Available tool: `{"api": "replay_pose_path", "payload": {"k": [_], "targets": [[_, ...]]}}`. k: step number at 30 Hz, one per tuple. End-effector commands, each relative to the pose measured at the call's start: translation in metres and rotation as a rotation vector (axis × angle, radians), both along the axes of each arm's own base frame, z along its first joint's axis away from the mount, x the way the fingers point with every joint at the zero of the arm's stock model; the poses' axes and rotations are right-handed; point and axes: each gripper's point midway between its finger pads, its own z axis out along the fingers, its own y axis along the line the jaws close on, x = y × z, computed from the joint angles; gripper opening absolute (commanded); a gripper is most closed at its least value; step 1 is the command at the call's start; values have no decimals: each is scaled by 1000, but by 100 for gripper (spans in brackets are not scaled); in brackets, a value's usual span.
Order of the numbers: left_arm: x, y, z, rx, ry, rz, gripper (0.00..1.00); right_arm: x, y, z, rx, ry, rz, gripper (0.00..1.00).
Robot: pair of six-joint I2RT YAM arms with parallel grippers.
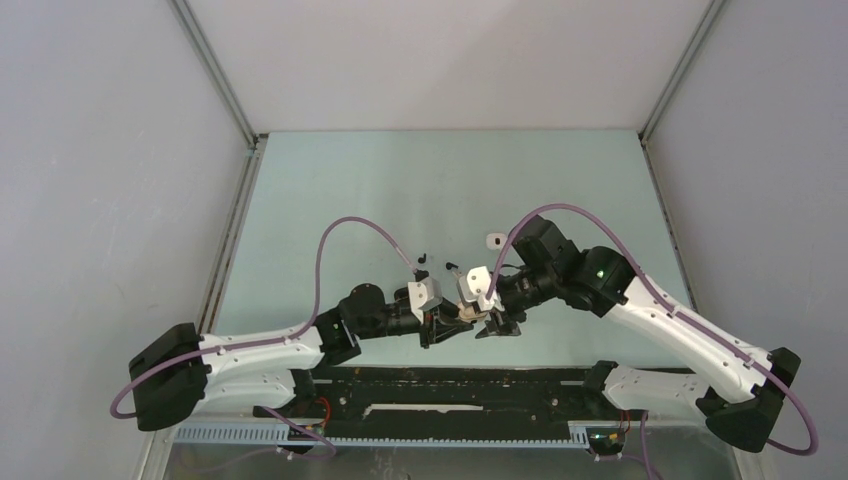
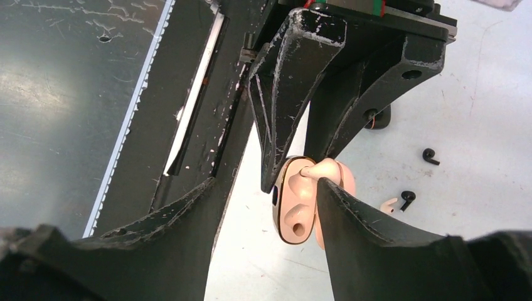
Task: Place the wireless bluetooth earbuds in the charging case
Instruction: Pick up the right earbud from the left side groove of the charging case.
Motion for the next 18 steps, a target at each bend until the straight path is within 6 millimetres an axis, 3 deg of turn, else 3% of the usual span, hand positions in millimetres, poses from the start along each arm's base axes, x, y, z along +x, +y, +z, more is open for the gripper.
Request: {"api": "replay_pose_path", "payload": {"k": [1,11,18], "targets": [[3,-6,29,-71,-39,-3,0,2,6,4,21,-27,12,61],[2,-9,26,-61,-30,-18,0,2,4,21,62,-51,8,61],[1,-9,27,-65,-27,-23,0,-1,10,18,60,-36,38,62]]}}
